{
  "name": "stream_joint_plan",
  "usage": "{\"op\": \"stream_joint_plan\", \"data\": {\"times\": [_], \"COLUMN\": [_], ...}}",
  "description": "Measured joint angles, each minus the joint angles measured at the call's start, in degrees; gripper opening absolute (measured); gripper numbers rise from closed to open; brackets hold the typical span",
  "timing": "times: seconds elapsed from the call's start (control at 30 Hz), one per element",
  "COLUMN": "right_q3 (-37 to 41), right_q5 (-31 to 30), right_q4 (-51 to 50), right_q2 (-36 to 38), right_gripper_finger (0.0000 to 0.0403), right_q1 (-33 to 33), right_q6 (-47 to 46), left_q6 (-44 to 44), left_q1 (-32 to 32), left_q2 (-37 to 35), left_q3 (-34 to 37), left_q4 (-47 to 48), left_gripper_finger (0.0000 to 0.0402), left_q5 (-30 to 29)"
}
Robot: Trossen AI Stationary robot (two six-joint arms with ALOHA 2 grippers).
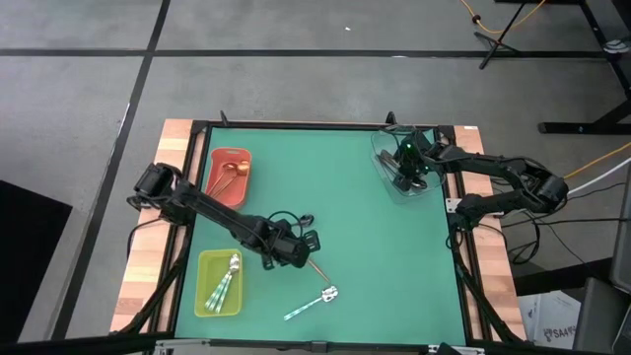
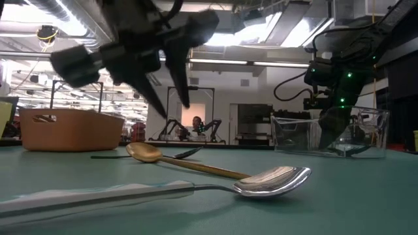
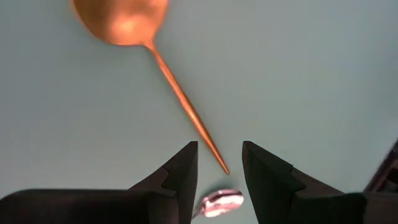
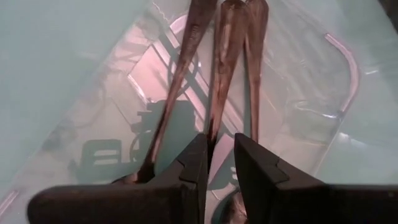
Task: Sort silverware by color (type)
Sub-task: Put the black spoon into the transparent bin, then put the gold spoon into the orange bin
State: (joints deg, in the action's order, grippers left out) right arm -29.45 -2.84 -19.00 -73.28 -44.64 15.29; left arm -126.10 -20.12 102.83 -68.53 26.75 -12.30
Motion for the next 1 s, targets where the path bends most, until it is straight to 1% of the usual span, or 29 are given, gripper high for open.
{"op": "stream_joint_plan", "data": {"times": [0.13, 0.27, 0.4, 0.6, 0.8, 1.0], "right_q3": [-0.1, -1.9, -4.4, -6.7, -9.7, -11.9], "right_q5": [-2.2, -4.1, -4.1, -4.1, -4.1, -4.1], "right_q4": [-0.2, -4.1, -6.7, -7.5, -11.2, -11.6], "right_q2": [0.0, 0.0, 0.0, 0.0, 0.0, 0.0], "right_gripper_finger": [0.0069, 0.0069, 0.0069, 0.0069, 0.0069, 0.0069], "right_q1": [0.0, 0.0, 0.0, 0.0, 0.0, 0.0], "right_q6": [0.0, 0.0, 0.0, 0.0, 0.0, 0.0], "left_q6": [-1.1, -1.4, -1.4, -1.3, -0.8, -0.8], "left_q1": [0.0, 0.3, 0.7, 1.9, 3.2, 3.4], "left_q2": [0.0, 0.0, 0.0, 0.0, 0.0, 0.0], "left_q3": [1.6, 2.7, 3.7, 3.9, 3.9, 3.9], "left_q4": [-0.8, -0.7, -0.8, -0.8, -0.8, -0.7], "left_gripper_finger": [0.0119, 0.0119, 0.0119, 0.0119, 0.0119, 0.0119], "left_q5": [0.1, 1.6, 1.8, 1.8, 1.8, 2.0]}}
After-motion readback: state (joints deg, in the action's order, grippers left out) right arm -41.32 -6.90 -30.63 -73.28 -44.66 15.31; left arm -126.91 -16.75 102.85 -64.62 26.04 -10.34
